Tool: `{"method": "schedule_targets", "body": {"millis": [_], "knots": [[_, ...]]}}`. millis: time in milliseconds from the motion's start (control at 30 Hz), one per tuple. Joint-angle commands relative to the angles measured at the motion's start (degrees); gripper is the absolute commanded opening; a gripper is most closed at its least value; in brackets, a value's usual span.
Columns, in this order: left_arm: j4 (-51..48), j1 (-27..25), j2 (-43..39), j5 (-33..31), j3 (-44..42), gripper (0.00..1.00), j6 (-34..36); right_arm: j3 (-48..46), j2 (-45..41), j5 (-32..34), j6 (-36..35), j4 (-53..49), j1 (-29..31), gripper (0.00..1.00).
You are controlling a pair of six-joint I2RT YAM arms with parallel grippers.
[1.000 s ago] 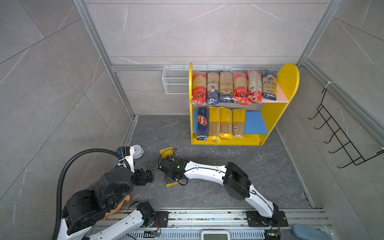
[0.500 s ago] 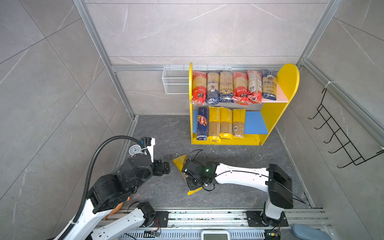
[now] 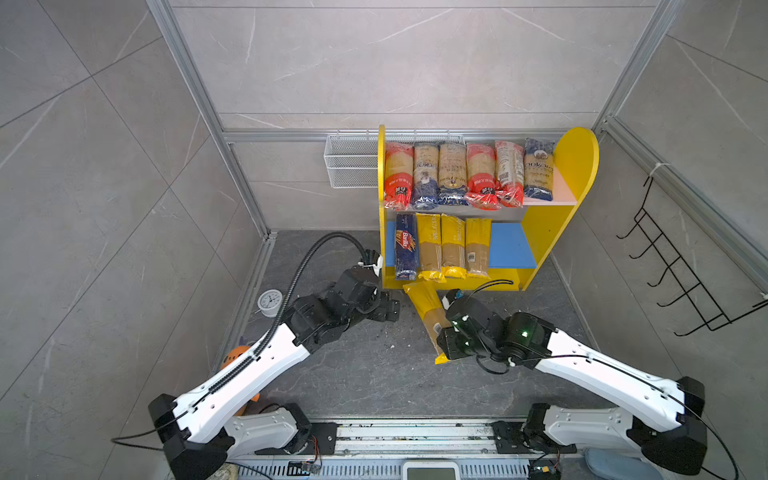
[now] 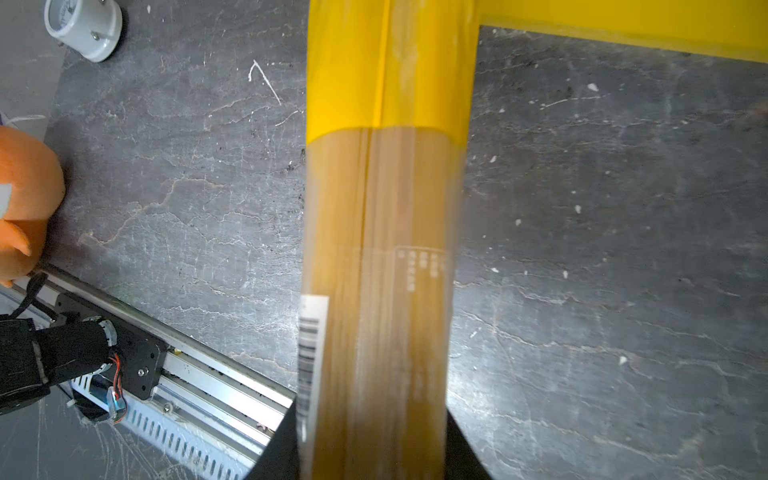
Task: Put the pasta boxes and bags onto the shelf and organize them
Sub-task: 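Lift the Pastatime packet upright and carry it toward the blue shelf, then set the packet beside the others while the left gripper pushes the row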
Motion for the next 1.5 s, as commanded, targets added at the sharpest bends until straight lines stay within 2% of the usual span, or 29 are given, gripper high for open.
{"method": "schedule_targets", "body": {"millis": [0,367,633,867,1200,1333,1467], "knots": [[6.0,-0.1,1.8,3.0,4.0,1.00,2.4,1.7,-5.5,7.3,-1.9,-0.3,-1.9,0.00],[6.7,-0.1,5.1,4.3,6.8,1.00,1.7,1.0,-12.3,8.0,-0.5,-4.2,-2.3,0.00],[6.5,-0.1,2.4,3.6,4.6,1.00,0.9,-0.3,-15.2,8.7,1.1,-2.5,-2.3,0.00],[5.8,-0.1,1.1,3.5,4.4,1.00,1.1,2.2,-16.8,10.2,1.2,-2.4,-2.3,0.00],[7.7,-0.1,2.5,5.3,4.2,1.00,1.4,5.1,-14.8,19.1,-1.7,-2.0,-2.9,0.00],[8.2,-0.1,3.8,6.0,5.4,1.00,1.9,6.4,-12.2,20.4,-4.4,0.8,-5.4,0.00],[8.8,-0.1,5.0,7.0,6.4,1.00,2.5,6.9,-9.2,19.0,-7.6,5.3,-10.7,0.00]]}}
